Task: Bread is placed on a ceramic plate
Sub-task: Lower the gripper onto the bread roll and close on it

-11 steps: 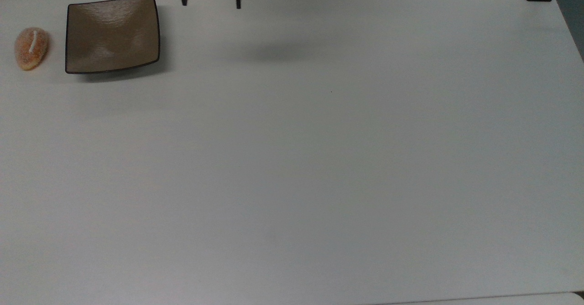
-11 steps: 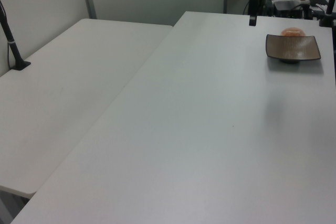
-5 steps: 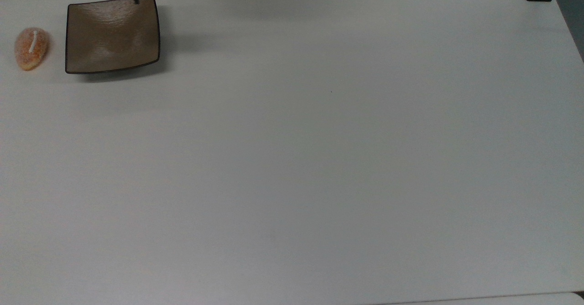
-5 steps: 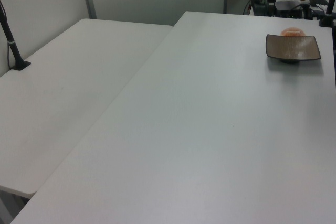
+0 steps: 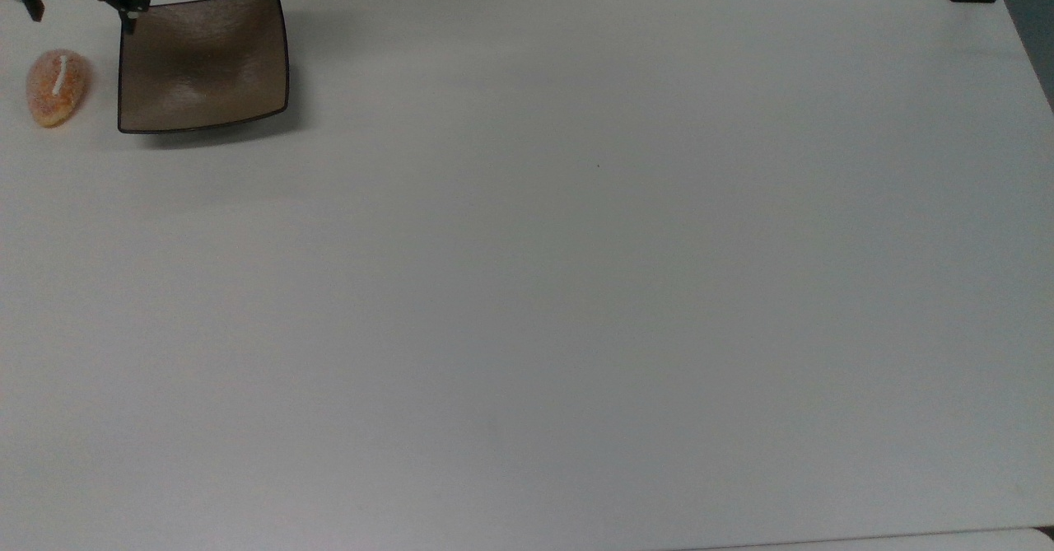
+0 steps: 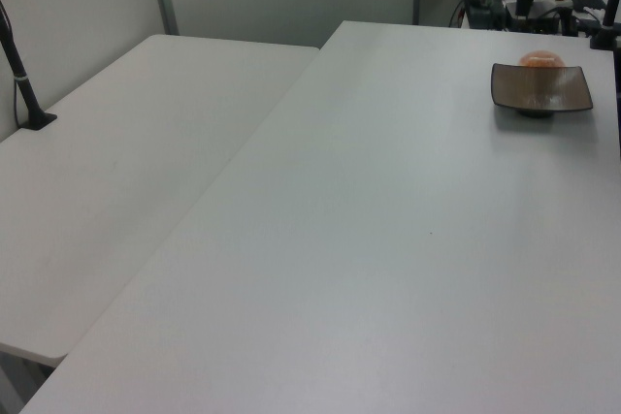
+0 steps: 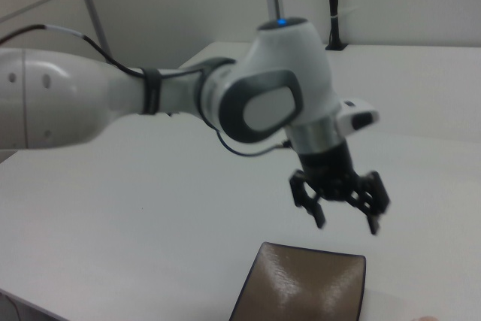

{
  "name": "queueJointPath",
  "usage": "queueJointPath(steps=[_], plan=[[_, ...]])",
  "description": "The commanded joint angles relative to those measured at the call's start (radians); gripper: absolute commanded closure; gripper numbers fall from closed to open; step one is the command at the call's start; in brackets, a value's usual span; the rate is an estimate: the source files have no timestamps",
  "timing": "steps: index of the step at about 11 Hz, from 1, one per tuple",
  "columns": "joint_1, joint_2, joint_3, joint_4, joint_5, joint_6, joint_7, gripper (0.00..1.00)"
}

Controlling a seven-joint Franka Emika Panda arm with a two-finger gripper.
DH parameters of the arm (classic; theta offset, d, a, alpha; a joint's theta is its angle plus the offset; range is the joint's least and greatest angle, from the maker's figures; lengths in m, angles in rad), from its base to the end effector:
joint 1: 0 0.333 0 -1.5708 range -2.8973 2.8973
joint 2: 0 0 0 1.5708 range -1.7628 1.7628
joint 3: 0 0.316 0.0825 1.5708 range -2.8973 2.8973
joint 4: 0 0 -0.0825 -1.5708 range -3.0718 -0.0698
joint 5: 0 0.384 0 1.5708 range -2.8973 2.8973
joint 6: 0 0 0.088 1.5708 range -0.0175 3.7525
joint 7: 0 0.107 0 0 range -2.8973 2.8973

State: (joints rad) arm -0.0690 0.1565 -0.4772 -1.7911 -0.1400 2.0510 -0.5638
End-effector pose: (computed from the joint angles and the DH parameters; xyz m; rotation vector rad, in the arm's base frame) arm 0.5282 -0.3139 0.4816 2.9071 0.1226 -0.0056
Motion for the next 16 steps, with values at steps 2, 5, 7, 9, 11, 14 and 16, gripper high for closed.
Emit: queueJointPath(steps=[2,5,7,9,11,14,16], plan=[[-0.092,0.124,-0.012,0.005,-0.015,0.176,-0.096,0.0],[-0.159,0.178,-0.012,0.004,-0.018,0.254,-0.146,0.0],[-0.193,0.199,-0.012,0.004,-0.016,0.28,-0.166,0.0],[-0.213,0.231,-0.012,0.001,-0.016,0.311,-0.179,0.0],[-0.212,0.261,-0.012,0.001,-0.015,0.316,-0.174,0.0],[-0.207,0.297,-0.006,-0.019,-0.004,0.351,-0.157,0.0],[-0.206,0.313,-0.001,-0.033,-0.003,0.371,-0.157,0.0]])
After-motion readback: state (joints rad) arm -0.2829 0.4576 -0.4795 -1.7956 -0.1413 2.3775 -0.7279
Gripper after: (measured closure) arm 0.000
